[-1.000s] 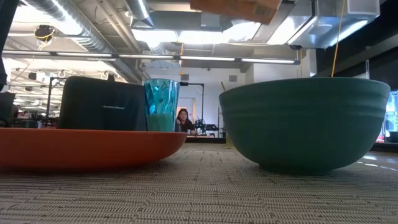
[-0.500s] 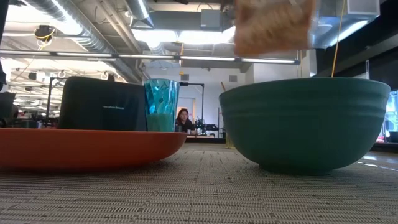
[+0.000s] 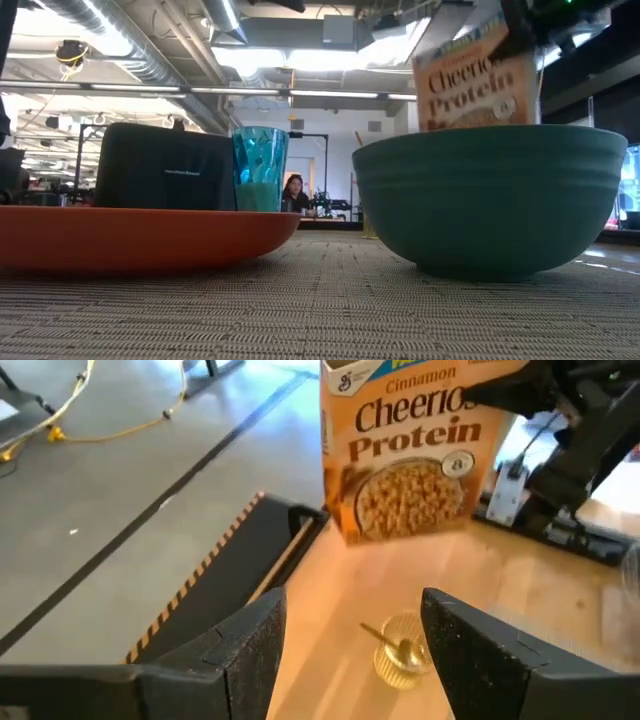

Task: Arrange a breakfast setting
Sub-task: Pour the yellow cereal in the green bowl

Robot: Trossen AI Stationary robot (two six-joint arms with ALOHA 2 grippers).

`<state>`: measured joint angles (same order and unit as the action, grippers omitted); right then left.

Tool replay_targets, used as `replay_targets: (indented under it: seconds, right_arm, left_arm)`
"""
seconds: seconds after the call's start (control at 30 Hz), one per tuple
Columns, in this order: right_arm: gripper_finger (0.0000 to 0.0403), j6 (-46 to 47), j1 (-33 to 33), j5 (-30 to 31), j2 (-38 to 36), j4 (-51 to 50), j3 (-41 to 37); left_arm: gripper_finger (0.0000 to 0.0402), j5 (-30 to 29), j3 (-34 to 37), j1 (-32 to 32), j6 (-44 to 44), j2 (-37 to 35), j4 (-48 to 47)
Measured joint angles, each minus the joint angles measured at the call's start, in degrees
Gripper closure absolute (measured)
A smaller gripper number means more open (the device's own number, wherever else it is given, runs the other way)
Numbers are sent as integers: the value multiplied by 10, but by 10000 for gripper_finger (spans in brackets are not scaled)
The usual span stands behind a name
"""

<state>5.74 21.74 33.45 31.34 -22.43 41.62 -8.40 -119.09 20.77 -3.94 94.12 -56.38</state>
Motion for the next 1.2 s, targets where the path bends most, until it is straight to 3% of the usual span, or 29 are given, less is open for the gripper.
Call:
replay_targets:
  seconds: [0.17,0.53,0.77,1.0,1.2]
  right_arm:
    - [403,19,0,16,-35,-2,-71]
    - [388,3,0,39,-53,-2,-144]
    - [301,14,0,24,-55,-12,-139]
    - [197,13,0,15,-55,-28,-82]
    - [151,13,0,15,-55,-35,-22]
  left_arm:
    - [175,-26,0,-15,-1,1,-29]
    - [175,-42,0,-40,-17,1,-52]
    - [175,-45,0,-52,-35,1,-100]
    - [175,-45,0,-70,-65,-1,-181]
    - [175,-71,0,-89,-71,-8,-193]
